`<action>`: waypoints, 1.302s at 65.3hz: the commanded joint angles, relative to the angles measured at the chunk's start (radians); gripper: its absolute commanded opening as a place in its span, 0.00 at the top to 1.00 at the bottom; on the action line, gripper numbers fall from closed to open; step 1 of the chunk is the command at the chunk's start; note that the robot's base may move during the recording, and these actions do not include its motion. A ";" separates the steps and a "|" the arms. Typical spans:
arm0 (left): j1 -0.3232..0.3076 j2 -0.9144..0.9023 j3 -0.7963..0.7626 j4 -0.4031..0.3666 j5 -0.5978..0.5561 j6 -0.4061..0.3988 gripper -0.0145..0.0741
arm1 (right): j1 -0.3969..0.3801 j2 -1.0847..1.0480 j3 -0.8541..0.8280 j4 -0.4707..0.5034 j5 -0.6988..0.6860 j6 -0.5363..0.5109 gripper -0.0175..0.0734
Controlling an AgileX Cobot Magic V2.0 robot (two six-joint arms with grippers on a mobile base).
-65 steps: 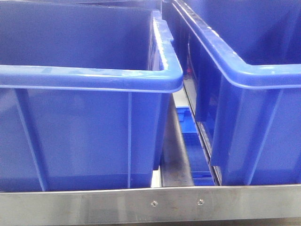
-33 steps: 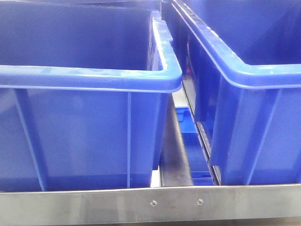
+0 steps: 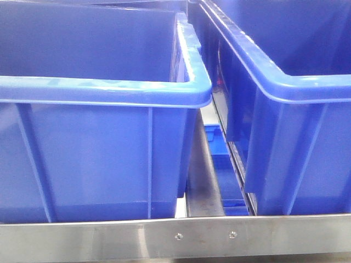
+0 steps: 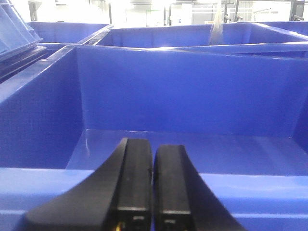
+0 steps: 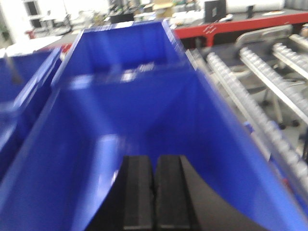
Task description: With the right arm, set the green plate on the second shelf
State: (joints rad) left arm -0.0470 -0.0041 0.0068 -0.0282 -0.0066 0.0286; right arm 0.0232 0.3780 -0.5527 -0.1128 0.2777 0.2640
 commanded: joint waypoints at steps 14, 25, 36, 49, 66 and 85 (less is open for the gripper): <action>-0.002 -0.016 0.040 -0.006 -0.074 -0.002 0.69 | -0.007 -0.260 0.233 0.148 -0.180 -0.277 0.75; -0.002 -0.016 0.040 -0.006 -0.074 -0.002 0.69 | -0.007 -0.384 0.385 0.158 -0.297 -0.257 0.75; -0.002 -0.016 0.040 -0.006 -0.074 -0.002 0.69 | -0.005 -0.407 0.482 0.164 -0.395 -0.236 0.75; -0.002 -0.016 0.040 -0.006 -0.074 -0.002 0.69 | -0.005 -0.407 0.564 0.171 -0.499 -0.236 0.75; -0.002 -0.016 0.040 -0.006 -0.074 -0.002 0.69 | -0.005 -0.407 0.562 0.164 -0.481 -0.236 0.75; -0.002 -0.016 0.040 -0.006 -0.074 -0.002 0.69 | 0.000 -0.407 0.562 0.164 -0.480 -0.236 0.75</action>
State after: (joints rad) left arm -0.0470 -0.0041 0.0068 -0.0282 -0.0066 0.0286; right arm 0.0250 -0.0106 0.0267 0.0587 -0.1075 0.0269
